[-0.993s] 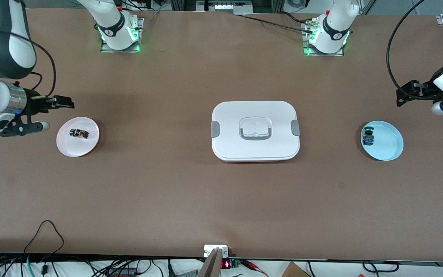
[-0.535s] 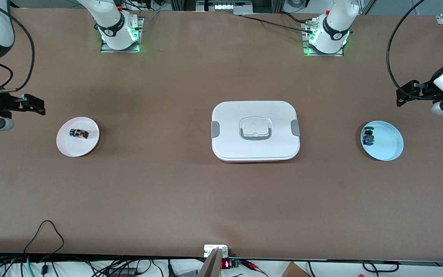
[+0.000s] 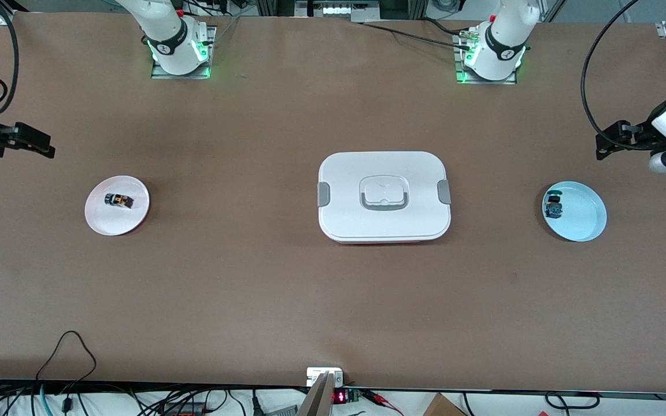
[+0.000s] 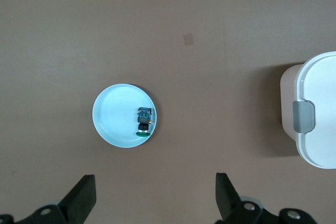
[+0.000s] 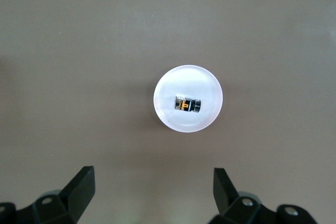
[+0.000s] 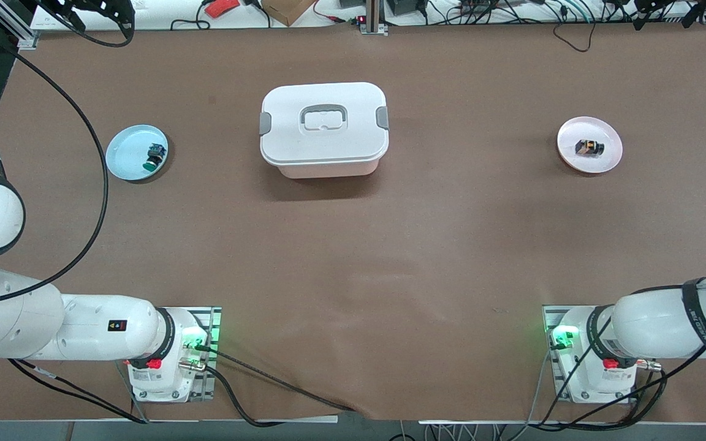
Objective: Transfer orange switch to right arm and place
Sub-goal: 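Open the right gripper and raise it away from the plate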
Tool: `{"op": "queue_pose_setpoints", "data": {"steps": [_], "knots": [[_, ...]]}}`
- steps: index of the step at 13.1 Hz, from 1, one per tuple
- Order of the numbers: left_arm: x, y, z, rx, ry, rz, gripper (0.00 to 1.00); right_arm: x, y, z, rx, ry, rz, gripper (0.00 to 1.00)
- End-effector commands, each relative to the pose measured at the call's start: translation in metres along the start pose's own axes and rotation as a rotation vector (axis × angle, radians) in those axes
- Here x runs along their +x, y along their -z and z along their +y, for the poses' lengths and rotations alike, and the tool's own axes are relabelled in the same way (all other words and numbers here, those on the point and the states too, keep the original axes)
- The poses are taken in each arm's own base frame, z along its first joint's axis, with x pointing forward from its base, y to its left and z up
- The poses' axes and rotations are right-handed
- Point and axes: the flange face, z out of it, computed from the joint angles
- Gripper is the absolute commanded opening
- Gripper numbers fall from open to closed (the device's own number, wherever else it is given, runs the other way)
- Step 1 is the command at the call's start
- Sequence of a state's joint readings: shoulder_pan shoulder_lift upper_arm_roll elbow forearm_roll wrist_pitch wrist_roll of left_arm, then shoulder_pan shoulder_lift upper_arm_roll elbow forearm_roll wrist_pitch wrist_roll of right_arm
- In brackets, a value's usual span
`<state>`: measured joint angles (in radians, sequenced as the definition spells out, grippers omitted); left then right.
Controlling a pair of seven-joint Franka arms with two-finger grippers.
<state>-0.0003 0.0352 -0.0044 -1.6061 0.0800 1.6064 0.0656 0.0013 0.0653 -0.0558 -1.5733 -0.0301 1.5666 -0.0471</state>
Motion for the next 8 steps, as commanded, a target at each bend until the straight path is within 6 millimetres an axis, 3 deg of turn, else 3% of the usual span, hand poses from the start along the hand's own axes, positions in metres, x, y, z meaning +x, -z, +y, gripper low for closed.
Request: {"op": "queue_pose_setpoints", "data": {"steps": [1, 8], "knots": [[0.002, 0.005, -0.002, 0.012, 0.007, 0.0, 1.0, -0.02, -0.02, 0.008, 0.023, -0.03, 0.026, 1.0], [0.002, 0.004, -0.005, 0.012, 0.013, 0.0, 1.0, -0.025, 0.003, 0.007, 0.019, -0.043, 0.063, 1.0]]}}
